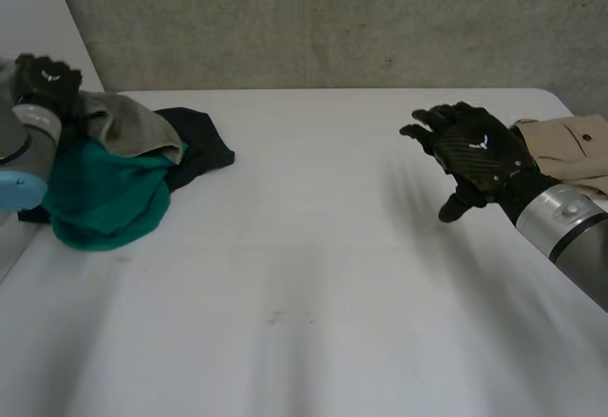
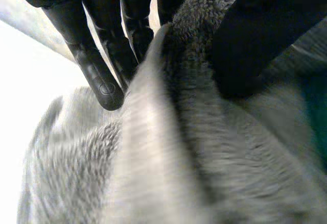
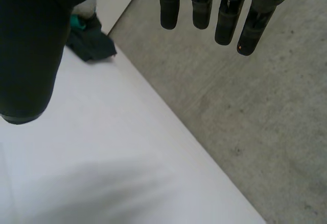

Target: Fold the laundry.

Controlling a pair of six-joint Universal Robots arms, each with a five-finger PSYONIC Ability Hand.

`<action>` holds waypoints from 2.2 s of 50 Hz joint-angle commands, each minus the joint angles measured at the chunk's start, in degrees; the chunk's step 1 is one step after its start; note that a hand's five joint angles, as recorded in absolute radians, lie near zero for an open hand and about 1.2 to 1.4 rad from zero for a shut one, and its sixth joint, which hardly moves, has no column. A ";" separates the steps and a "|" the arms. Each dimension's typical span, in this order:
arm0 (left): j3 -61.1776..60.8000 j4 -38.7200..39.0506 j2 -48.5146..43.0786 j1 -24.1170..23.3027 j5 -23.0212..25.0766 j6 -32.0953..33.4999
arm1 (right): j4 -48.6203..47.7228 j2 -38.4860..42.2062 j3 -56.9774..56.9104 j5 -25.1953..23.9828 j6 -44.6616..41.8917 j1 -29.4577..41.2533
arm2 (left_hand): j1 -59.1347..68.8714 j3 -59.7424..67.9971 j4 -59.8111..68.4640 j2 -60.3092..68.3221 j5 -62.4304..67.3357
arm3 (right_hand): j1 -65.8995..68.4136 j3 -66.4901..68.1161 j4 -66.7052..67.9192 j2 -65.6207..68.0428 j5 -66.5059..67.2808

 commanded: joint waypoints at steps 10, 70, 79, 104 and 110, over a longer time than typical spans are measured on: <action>-23.83 13.00 23.52 -24.25 -1.27 -11.03 | 2.62 -0.20 1.17 2.96 -1.46 -1.84 | 16.76 13.85 12.19 12.79 14.83 | -1.39 -2.02 -3.20 -2.42 -3.56; -25.43 -10.03 9.99 -33.84 3.65 -9.81 | 21.52 8.59 -3.66 20.02 -4.36 10.82 | 8.67 5.75 4.10 4.69 6.73 | 7.78 7.15 5.96 6.74 5.61; -22.35 -9.94 14.46 -34.37 2.59 -9.98 | 21.61 5.70 -5.07 20.63 -3.22 9.24 | 16.76 13.85 12.19 12.79 14.83 | -0.11 -0.73 -1.92 -1.14 -2.28; -15.40 -7.66 34.86 -36.66 -3.03 -17.54 | 27.86 12.10 -9.02 5.60 24.45 4.21 | 16.76 13.85 12.19 12.79 14.83 | -1.39 -2.02 -3.20 -2.42 -3.56; -15.40 -7.66 34.95 -37.71 -4.09 -17.54 | 18.54 18.16 -13.68 9.20 37.55 10.46 | 16.76 13.85 12.19 12.79 14.83 | -1.39 -2.02 -3.20 -2.42 -3.56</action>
